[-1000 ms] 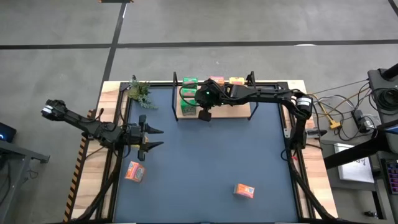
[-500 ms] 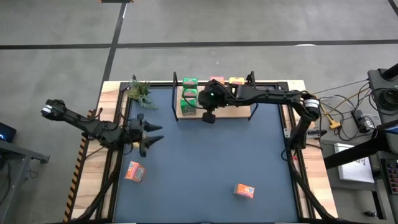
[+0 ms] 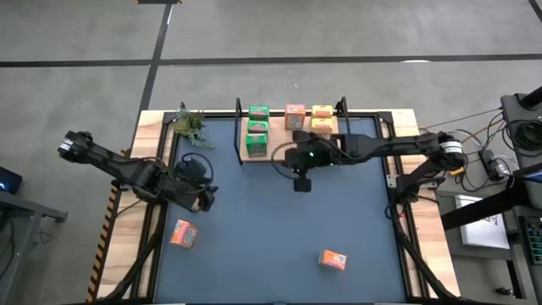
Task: Stack cereal on shelf
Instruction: Stack the yellow cereal box on the shelf
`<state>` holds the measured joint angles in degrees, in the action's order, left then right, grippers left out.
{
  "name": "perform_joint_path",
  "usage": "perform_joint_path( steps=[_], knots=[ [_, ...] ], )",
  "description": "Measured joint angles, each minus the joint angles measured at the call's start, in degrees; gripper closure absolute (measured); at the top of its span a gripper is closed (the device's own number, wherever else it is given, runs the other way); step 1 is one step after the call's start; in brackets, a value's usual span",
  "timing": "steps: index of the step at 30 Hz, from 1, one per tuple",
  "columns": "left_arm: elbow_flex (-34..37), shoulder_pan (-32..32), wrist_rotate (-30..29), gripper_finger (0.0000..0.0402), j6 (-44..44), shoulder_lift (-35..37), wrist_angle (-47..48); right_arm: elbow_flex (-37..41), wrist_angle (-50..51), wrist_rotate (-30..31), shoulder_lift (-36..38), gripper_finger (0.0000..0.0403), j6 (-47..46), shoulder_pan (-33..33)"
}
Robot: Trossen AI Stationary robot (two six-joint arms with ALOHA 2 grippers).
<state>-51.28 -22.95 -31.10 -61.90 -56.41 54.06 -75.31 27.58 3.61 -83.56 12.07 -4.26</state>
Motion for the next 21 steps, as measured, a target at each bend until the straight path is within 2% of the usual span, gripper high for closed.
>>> perform_joint_path(
  steps=[4, 7, 11, 14, 21],
  knots=[
    [-7.5, 0.0, 3.7, 0.0224, -2.5, -5.8, 11.7, 5.1, -5.3, 0.0, 3.0, 0.0394, 0.6, 2.5],
    [-10.2, -0.1, 6.1, 0.0207, -6.4, -8.0, 18.9, 8.1, -8.1, 0.0, 5.1, 0.0394, 0.5, 3.9],
    [-9.7, -0.1, 9.6, 0.0172, -14.2, -7.8, 25.0, 12.7, -13.7, 0.1, 7.6, 0.0394, 0.8, 5.2],
    [-8.3, -0.1, 9.7, 0.0144, -19.9, -6.6, 28.6, 16.3, -18.5, 0.0, 9.7, 0.0394, 1.4, 5.7],
    [-3.5, -0.1, 9.4, 0.0112, -24.9, -4.3, 28.7, 21.5, -22.4, 0.0, 13.5, 0.0394, 1.4, 5.8]
  ],
)
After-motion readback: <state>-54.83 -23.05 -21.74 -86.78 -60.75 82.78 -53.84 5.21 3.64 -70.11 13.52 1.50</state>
